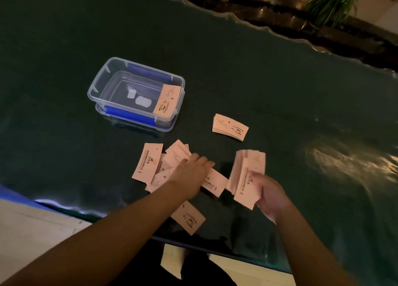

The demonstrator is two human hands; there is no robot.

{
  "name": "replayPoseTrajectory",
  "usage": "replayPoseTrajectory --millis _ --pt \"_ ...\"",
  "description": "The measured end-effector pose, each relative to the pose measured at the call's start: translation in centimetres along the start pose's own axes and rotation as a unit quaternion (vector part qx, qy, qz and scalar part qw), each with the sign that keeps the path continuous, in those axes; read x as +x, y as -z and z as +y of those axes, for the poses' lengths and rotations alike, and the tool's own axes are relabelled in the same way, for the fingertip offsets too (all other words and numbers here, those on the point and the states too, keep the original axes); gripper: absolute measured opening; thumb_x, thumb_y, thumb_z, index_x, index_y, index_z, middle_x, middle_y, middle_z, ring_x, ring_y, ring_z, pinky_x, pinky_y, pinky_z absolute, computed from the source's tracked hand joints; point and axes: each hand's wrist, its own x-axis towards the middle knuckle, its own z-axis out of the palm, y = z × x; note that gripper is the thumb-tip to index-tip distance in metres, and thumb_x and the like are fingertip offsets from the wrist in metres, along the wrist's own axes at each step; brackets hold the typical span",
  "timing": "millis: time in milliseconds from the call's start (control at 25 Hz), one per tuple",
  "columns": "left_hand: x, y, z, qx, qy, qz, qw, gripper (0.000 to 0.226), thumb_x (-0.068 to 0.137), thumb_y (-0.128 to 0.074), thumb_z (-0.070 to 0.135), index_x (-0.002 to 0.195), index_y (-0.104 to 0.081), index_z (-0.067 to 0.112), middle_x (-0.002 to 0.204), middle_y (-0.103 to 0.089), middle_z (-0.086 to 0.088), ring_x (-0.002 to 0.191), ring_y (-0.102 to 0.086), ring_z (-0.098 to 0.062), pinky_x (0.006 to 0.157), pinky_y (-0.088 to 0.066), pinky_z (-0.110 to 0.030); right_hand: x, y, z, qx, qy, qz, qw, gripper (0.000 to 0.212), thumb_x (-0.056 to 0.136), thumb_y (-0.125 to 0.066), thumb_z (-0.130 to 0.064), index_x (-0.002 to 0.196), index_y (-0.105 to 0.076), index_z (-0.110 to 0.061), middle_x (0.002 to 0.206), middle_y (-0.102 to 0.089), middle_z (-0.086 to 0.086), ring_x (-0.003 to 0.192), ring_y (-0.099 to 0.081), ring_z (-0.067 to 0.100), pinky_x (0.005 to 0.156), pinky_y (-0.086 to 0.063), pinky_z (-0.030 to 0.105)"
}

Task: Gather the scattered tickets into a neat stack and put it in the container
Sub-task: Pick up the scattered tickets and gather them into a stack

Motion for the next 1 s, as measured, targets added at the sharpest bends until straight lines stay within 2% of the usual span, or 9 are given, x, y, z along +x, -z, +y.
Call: replayPoseTrajectory --millis 120,280,400,480,560,720,800,880,1000 --pt "0.3 0.6 -0.3 -0.069 -0.026 0.007 0.997 0.091 0.077 -0.083 0.009 0.152 -0.036 0.027 0.154 -0.048 -0.004 0.141 -0.043 -0.024 0.112 -0.041 -0.045 -0.4 -2.1 0.0 -0.078 0.001 -0.076 0.994 0.028 0.1 -0.069 -0.024 0.128 -0.072 -0.019 0.11 -0.085 0.004 0.114 -0.074 0.03 0.09 -0.056 0.048" --pt "0.3 1.8 -1.4 -0.139 -0.009 0.025 0.99 0.087 0.083 -0.081 0.013 0.154 -0.032 0.027 0.157 -0.046 -0.003 0.143 -0.043 -0.024 0.113 -0.04 -0.046 -0.4 -4.9 -0.4 -0.105 0.031 -0.122 0.986 0.024 0.101 -0.068 -0.015 0.12 -0.072 -0.028 0.115 -0.084 -0.005 0.111 -0.076 0.018 0.096 -0.053 0.04" --pt "-0.1 2.4 -2.4 -0.136 -0.005 0.057 0.989 0.088 0.082 -0.083 0.014 0.153 -0.034 0.027 0.161 -0.04 -0.003 0.149 -0.035 -0.023 0.118 -0.031 -0.045 -0.4 -6.2 -0.6 -0.126 0.042 -0.137 0.982 0.029 0.1 -0.069 -0.013 0.125 -0.071 -0.027 0.119 -0.083 -0.003 0.114 -0.076 0.02 0.1 -0.055 0.042" --pt "-0.5 2.3 -2.9 -0.147 0.043 0.101 0.983 0.092 0.077 -0.087 0.015 0.153 -0.036 0.028 0.162 -0.035 0.0 0.15 -0.029 -0.023 0.119 -0.028 -0.046 -0.3 -6.9 -0.8 -0.123 0.048 -0.137 0.982 0.033 0.1 -0.069 -0.012 0.129 -0.069 -0.026 0.121 -0.083 -0.001 0.116 -0.076 0.022 0.101 -0.056 0.045" --pt "-0.9 1.8 -3.4 -0.173 0.14 0.142 0.965 0.09 0.075 -0.088 0.023 0.15 -0.038 0.028 0.158 -0.038 0.002 0.146 -0.033 -0.022 0.118 -0.032 -0.046 -0.1 -7.6 -1.0 -0.107 0.045 -0.126 0.985 0.03 0.1 -0.069 -0.011 0.123 -0.069 -0.029 0.112 -0.085 -0.006 0.111 -0.077 0.02 0.098 -0.057 0.045" --pt "-2.6 -0.2 -4.6 -0.227 0.315 0.112 0.915 0.074 0.085 -0.079 0.032 0.147 -0.039 0.026 0.148 -0.047 0.0 0.132 -0.047 -0.021 0.109 -0.043 -0.043 0.6 -8.5 -1.4 -0.04 0.001 -0.068 0.997 0.018 0.101 -0.07 -0.013 0.113 -0.071 -0.026 0.098 -0.086 -0.003 0.106 -0.076 0.021 0.094 -0.058 0.046" --pt "-3.8 -1.3 -4.7 -0.218 0.335 0.103 0.911 0.067 0.086 -0.073 0.041 0.143 -0.042 0.024 0.139 -0.051 0.0 0.123 -0.048 -0.019 0.102 -0.047 -0.04 1.0 -9.0 -1.6 -0.028 -0.011 -0.063 0.998 0.016 0.102 -0.068 -0.014 0.115 -0.072 -0.022 0.099 -0.087 0.001 0.105 -0.077 0.023 0.09 -0.059 0.045" --pt "-4.4 -1.9 -4.4 -0.229 0.341 0.106 0.905 0.064 0.087 -0.069 0.048 0.14 -0.045 0.023 0.133 -0.052 0.001 0.118 -0.047 -0.018 0.098 -0.048 -0.039 1.3 -10.0 -1.7 -0.032 -0.013 -0.058 0.998 0.015 0.102 -0.068 -0.015 0.116 -0.073 -0.02 0.098 -0.087 0.001 0.107 -0.077 0.024 0.095 -0.059 0.047" --pt "-4.3 -1.8 -3.6 -0.269 0.331 0.102 0.899 0.06 0.088 -0.07 0.042 0.14 -0.046 0.024 0.136 -0.052 0.001 0.122 -0.046 -0.02 0.103 -0.048 -0.041 2.0 -11.7 -1.7 -0.078 -0.007 -0.055 0.995 0.01 0.1 -0.071 -0.02 0.109 -0.073 -0.026 0.088 -0.086 -0.007 0.098 -0.078 0.018 0.09 -0.056 0.044"
